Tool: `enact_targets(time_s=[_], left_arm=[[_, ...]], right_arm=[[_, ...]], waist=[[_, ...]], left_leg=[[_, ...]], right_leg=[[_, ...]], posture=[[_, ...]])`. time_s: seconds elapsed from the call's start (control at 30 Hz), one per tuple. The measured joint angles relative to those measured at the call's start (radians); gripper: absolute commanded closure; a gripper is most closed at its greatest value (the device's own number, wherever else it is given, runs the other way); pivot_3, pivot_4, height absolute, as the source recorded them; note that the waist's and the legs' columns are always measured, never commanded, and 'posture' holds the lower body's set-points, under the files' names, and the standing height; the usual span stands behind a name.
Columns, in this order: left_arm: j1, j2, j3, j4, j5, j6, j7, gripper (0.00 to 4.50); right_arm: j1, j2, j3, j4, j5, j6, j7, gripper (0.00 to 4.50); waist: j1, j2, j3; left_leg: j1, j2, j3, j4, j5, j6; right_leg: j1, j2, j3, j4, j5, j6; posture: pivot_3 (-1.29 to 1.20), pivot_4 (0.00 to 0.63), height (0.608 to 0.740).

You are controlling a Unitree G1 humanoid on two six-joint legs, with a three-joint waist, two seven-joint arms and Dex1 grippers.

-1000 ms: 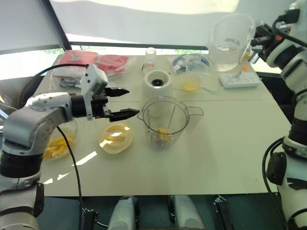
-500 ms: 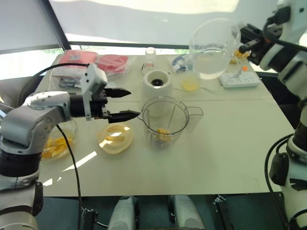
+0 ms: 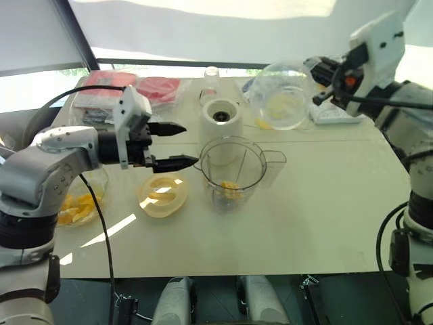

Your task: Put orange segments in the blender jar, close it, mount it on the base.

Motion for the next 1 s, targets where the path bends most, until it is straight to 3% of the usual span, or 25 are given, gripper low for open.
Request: enact_targets(time_s=[1.0], left_arm=[[0.011, 0.0, -0.003, 0.0, 0.005, -0.008, 0.009, 0.0]], right_arm=[[0.058, -0.059, 0.143, -0.057, -0.253, -0.268, 0.157, 4.47]], waist=[[0.001, -0.002, 0.001]], left_leg=[[0.0, 0.0, 0.0, 0.0, 0.0, 0.0]], right_leg=[[0.0, 0.0, 0.0, 0.0, 0.0, 0.0]], posture=[[0.0, 0.15, 0.74]])
